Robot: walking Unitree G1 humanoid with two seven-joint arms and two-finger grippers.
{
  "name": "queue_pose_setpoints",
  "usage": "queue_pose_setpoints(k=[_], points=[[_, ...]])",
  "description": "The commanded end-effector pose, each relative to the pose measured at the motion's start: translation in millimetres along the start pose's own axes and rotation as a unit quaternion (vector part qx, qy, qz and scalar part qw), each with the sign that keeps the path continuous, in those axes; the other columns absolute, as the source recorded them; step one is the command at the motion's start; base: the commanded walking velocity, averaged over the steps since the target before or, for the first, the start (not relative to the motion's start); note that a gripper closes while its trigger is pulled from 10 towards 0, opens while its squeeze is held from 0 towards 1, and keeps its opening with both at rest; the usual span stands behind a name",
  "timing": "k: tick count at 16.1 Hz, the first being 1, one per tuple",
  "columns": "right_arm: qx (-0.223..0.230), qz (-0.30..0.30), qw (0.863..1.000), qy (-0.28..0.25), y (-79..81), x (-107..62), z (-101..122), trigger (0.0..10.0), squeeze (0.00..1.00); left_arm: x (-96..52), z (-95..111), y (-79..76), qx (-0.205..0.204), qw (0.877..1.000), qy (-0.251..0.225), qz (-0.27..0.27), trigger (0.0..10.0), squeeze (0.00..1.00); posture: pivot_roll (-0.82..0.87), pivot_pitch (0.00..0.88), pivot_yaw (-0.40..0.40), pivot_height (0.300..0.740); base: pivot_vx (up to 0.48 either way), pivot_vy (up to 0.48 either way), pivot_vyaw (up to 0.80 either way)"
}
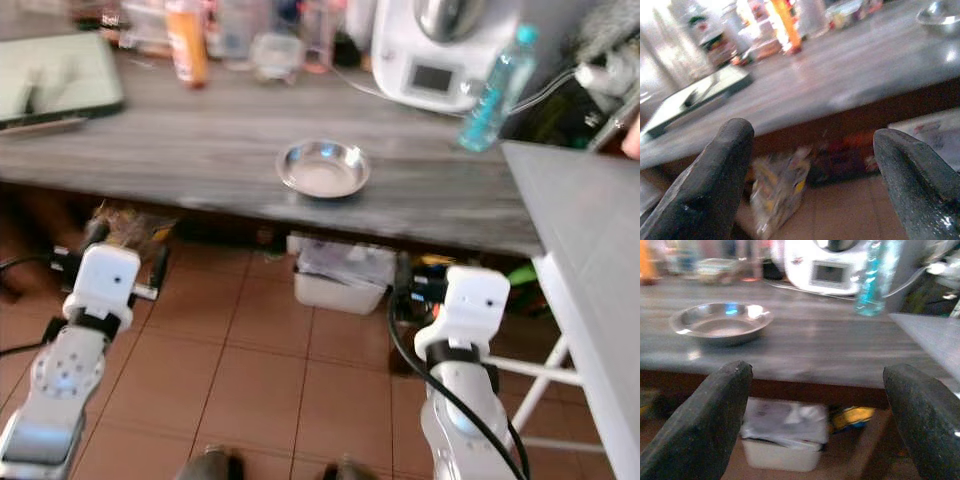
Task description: Setting the table
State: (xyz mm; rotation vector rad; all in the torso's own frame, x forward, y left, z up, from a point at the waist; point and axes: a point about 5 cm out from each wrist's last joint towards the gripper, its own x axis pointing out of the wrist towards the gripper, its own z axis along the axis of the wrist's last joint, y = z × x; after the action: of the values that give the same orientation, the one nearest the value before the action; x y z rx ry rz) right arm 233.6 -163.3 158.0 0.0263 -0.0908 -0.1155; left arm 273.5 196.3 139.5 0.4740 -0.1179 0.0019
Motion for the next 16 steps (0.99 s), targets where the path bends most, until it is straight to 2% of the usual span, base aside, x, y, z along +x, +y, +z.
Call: queue_pose_setpoints(k=[1,7,13,14,16], points=[[-0.006,-0.010,1.000,0.001,-5.6,-0.7,-0.1,10.0,0.00,-2.8,-3.6,-4.5,0.000,1.000,0.007,-0.013,10.0,0.00,0.16,0.137,-0.055,0.740,-0.375,0.000,0.00],[-0.010,-0.010,1.000,-0.005,-9.1,-1.3,-0.3,10.0,0.00,4.5,0.9,-5.4,-0.002,1.000,-0.004,-0.007,10.0,0.00,0.17,0.129,-0.064,0.740,-0.379,0.000,0.00],[-0.009,-0.006,1.000,-0.005,-7.9,-1.0,-0.4,10.0,0.00,4.7,-0.1,-9.0,-0.005,1.000,-0.004,-0.013,10.0,0.00,0.16,0.125,-0.062,0.740,-0.376,0.000,0.00],[-0.010,-0.007,1.000,-0.006,-8.5,-0.9,0.0,10.0,0.00,6.6,1.9,-10.3,-0.002,1.000,-0.015,-0.022,10.0,0.00,0.16,0.124,-0.061,0.740,0.000,0.000,0.00],[-0.014,-0.009,1.000,-0.009,-9.9,-0.6,1.0,10.0,0.00,13.6,6.3,-12.5,-0.022,0.999,-0.018,-0.030,10.0,0.00,0.15,0.124,-0.060,0.740,0.000,0.000,0.00]])
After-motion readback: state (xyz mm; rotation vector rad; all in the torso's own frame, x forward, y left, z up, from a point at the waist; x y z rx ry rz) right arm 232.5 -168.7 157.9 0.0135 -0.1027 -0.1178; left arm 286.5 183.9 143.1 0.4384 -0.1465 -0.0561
